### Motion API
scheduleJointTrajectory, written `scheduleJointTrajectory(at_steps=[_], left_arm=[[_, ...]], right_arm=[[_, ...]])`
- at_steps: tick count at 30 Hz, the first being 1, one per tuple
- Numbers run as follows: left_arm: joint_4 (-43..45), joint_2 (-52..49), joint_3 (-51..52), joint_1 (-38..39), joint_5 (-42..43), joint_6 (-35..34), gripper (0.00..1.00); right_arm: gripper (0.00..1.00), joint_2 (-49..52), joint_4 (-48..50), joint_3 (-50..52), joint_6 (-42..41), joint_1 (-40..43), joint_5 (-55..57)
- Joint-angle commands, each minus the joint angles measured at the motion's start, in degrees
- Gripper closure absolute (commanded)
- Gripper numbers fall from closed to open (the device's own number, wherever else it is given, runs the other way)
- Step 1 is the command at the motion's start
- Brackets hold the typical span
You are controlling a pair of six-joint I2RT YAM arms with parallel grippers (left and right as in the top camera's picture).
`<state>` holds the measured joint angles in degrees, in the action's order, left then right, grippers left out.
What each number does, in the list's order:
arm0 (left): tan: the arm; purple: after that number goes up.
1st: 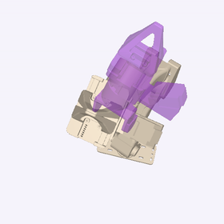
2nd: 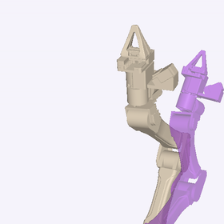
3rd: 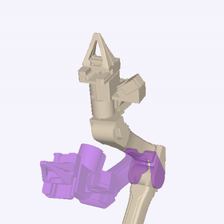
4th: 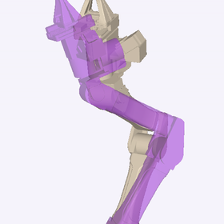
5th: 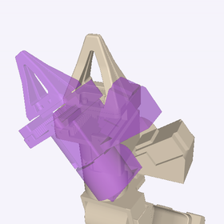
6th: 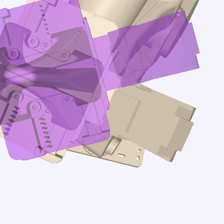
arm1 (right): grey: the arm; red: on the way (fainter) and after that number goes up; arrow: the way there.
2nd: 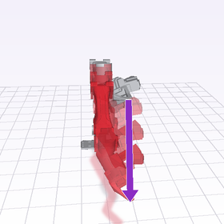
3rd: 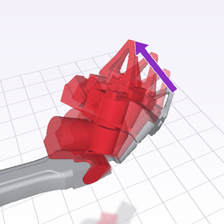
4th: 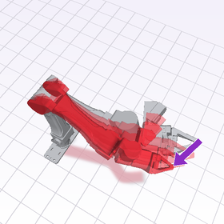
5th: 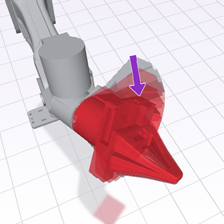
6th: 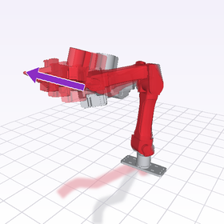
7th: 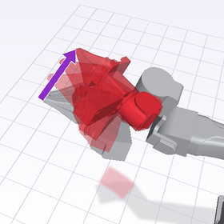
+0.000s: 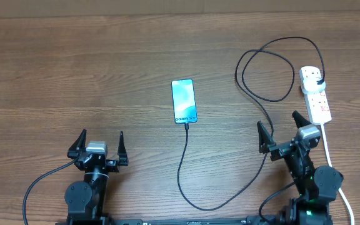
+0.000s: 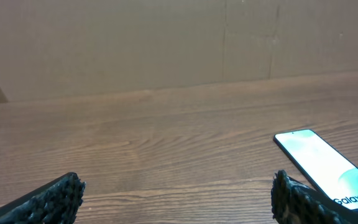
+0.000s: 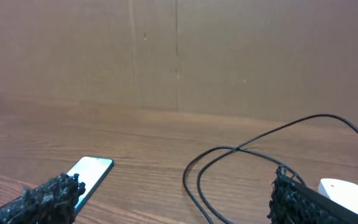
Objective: Plug charger to phone and switch on socket
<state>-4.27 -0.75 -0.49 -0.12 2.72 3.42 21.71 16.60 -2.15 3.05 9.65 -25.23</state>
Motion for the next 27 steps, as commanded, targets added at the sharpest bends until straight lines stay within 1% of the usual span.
scheduleJointTrajectory(at_steps=[1,8,13,16,19,27], left_arm=[[0.0,0.5,0.2,-0.4,-0.3,0.3,0.00],[0.0,0.5,0.2,-0.4,-0.3,0.3,0.00],[0.0,0.5,0.2,-0.4,-0.3,0.3,0.00],[0.0,0.5,0.2,-0.4,-0.3,0.3,0.00],[0.0,0.5,0.2,-0.4,-0.3,0.3,0.00],[0.0,0.5,0.2,-0.4,-0.3,0.3,0.00]], right_arm=[[0.00,-3.7,-2.3,1.7,0.2,-0.3,1.2],[0.00,-9.0,-13.1,1.7,0.2,-0.9,5.0],[0.00,-14.9,-20.0,1.7,0.2,-3.7,8.0],[0.00,-19.4,-20.2,1.7,0.2,-6.1,10.9],[0.00,-21.6,-20.4,1.7,0.2,-7.5,12.4],[0.00,-21.6,-20.5,1.7,0.2,-9.5,12.8]])
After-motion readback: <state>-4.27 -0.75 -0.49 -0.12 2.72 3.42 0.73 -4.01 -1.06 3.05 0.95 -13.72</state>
